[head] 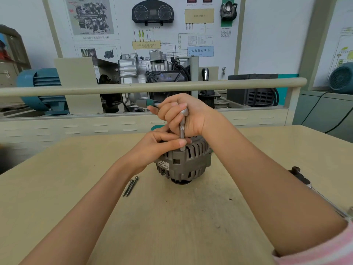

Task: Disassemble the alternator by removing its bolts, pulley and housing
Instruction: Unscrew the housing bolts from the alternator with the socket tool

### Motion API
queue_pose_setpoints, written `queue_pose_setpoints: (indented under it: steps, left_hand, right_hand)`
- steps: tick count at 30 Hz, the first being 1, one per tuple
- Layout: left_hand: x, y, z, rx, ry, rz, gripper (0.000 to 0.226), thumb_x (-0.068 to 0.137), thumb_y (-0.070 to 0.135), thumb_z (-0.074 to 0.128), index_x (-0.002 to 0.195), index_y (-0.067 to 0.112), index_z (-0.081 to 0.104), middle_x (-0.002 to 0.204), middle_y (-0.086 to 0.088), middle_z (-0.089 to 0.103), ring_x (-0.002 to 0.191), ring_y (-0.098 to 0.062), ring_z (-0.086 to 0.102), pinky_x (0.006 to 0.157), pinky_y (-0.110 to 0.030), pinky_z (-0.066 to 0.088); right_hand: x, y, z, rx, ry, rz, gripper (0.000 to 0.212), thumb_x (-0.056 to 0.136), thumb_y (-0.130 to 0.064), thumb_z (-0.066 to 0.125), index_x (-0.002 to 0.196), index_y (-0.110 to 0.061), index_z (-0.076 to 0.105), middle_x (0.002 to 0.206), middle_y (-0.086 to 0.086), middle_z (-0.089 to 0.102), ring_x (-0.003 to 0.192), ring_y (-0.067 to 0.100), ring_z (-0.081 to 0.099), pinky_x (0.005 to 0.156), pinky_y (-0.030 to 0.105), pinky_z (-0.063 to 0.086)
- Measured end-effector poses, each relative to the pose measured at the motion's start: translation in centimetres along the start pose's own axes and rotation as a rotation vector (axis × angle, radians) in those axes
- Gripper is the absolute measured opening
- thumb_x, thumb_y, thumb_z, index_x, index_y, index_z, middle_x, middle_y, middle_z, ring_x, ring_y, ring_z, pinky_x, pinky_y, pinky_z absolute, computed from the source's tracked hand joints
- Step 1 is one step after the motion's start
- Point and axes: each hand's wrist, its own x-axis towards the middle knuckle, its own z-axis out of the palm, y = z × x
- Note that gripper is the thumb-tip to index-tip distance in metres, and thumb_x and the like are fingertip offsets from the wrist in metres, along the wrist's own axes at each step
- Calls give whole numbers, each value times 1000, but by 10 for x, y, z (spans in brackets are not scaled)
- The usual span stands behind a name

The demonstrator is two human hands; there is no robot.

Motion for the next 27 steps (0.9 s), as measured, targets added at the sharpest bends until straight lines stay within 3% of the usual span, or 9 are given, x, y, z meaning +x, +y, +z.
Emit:
queue_pose_setpoints:
  steps: [3, 6, 8, 10, 12, 15, 19, 21, 27]
  left_hand:
    - [2, -3, 1, -34, 9, 15, 17, 71, 32, 68, 84, 30, 79, 111, 23, 65, 103, 4, 62, 80, -11, 49]
    - [2, -5, 1, -40, 31, 26, 17, 68, 35, 71, 82, 31, 79, 132, 21, 55, 115, -2, 59, 86, -17, 52]
    - [1, -5, 3, 11, 56, 35, 14, 77, 25, 70, 72, 35, 79, 146, 11, 46, 120, -7, 56, 82, -15, 52]
    - [0, -6, 2, 65, 48, 59, 37, 86, 9, 63, 66, 37, 77, 147, 11, 44, 109, -1, 60, 71, -10, 51]
    - [1, -3, 3, 63, 39, 29, 29, 84, 13, 65, 70, 36, 78, 146, 17, 43, 110, 1, 59, 74, -15, 52]
    - [1, -1, 1, 37, 31, -19, 13, 71, 36, 70, 80, 33, 79, 141, 13, 50, 122, -7, 54, 93, -27, 50]
    - [0, 1, 1, 7, 12, -29, 25, 68, 40, 68, 87, 27, 79, 113, 11, 69, 103, 0, 64, 80, -12, 49]
    - [0, 0, 0, 2, 26, -29, 24, 70, 37, 68, 86, 24, 79, 113, 8, 69, 103, 1, 63, 80, -9, 47]
    - [1, -1, 0, 0, 19, -14, 14, 70, 35, 68, 79, 33, 79, 113, 8, 67, 102, 4, 62, 79, -8, 47]
  right_hand:
    - [-4, 5, 2, 42, 60, -130, 17, 92, -7, 37, 85, -4, 52, 39, -7, 39, 25, 2, 36, 29, 8, 27]
    - [1, 21, 11, 107, 424, -527, 20, 92, -1, 32, 77, -7, 44, 45, 0, 43, 31, 5, 38, 29, 12, 31]
    - [7, 33, 13, 167, 652, -853, 14, 96, -4, 29, 90, -5, 41, 66, 8, 48, 41, 12, 42, 33, 15, 34]
    - [11, 37, 15, 247, 654, -981, 10, 100, -7, 25, 100, -9, 35, 79, 9, 46, 44, 12, 44, 38, 19, 34]
    - [9, 35, 14, 186, 638, -910, 13, 98, -5, 25, 99, -11, 36, 71, 7, 46, 39, 10, 44, 37, 17, 34]
    - [1, 24, 9, 138, 475, -621, 25, 92, -2, 25, 74, -12, 40, 42, -1, 43, 28, 5, 38, 34, 13, 30]
    - [-1, 6, -1, 30, 149, -176, 22, 92, -7, 35, 76, -6, 51, 39, -8, 38, 27, 1, 36, 29, 12, 25]
    - [2, 0, -3, -37, 54, -39, 22, 90, -9, 39, 80, 0, 56, 40, -7, 40, 25, 2, 37, 29, 12, 23]
    - [2, 3, -7, 88, -68, -19, 24, 94, -13, 36, 85, 0, 55, 42, -7, 41, 25, 3, 39, 29, 12, 24]
